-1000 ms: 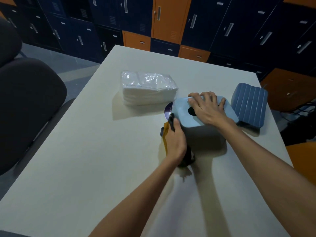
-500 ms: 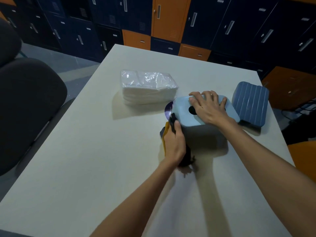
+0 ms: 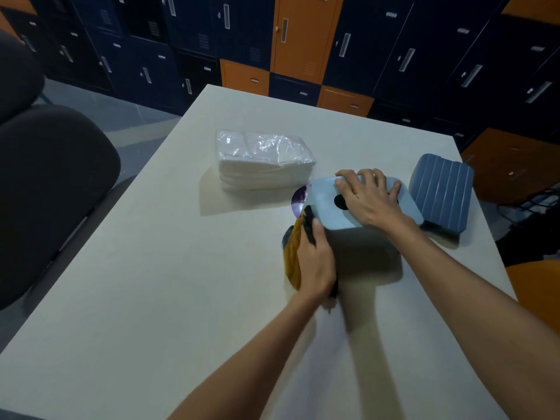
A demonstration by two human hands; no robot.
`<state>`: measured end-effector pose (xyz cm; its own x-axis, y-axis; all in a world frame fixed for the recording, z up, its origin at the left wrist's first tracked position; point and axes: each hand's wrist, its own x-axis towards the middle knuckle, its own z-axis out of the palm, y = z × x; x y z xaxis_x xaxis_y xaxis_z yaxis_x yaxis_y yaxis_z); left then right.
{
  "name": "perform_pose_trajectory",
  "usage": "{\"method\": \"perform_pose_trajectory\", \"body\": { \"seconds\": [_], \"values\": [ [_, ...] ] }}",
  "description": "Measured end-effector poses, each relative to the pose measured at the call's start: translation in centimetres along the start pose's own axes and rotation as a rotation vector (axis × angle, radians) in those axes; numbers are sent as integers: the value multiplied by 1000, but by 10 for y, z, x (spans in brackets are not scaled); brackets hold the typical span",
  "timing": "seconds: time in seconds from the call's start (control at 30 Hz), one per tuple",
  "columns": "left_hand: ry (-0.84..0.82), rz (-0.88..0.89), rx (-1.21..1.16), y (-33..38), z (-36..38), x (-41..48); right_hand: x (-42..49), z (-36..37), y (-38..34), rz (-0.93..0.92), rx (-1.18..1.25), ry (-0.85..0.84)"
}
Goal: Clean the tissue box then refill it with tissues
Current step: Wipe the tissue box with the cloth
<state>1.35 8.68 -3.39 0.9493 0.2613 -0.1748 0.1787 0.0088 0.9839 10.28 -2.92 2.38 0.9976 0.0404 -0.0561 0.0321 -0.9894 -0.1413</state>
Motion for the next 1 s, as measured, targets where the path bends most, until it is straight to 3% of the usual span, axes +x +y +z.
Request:
{"method": "perform_pose_trajectory", "body": {
  "seconds": [0.1,0.17,0.23,0.33,0.4,0.6,0.67,0.77,0.87,1.0],
  "values": [
    [-111,-265,123,48,-6,44,0,-2,-1,30,39,-13],
    [-197,-284,84,67,-8,64,0,-2,-2,38,56,-21],
    [-181,-176,63,67,-4,59,2,-1,-2,37,40,-15],
    [-53,145,21,40,3,16,2,-2,-1,25,15,-2],
    [-30,222,-20,16,6,-3,1,-2,-1,15,14,-5],
    [-148,20,65,-7,-27,-17,-2,-7,-5,62,-18,11],
    [-193,-183,-102,-5,-43,-4,-4,-8,-10,108,-51,31],
    [-111,-432,-396,14,-66,21,-4,-11,-18,184,-136,18],
    [-90,-442,-494,26,-87,36,2,-23,-16,208,-112,-15],
    [-150,-470,-519,28,-99,37,-2,-26,-1,-6,-77,-99]
  ]
}}
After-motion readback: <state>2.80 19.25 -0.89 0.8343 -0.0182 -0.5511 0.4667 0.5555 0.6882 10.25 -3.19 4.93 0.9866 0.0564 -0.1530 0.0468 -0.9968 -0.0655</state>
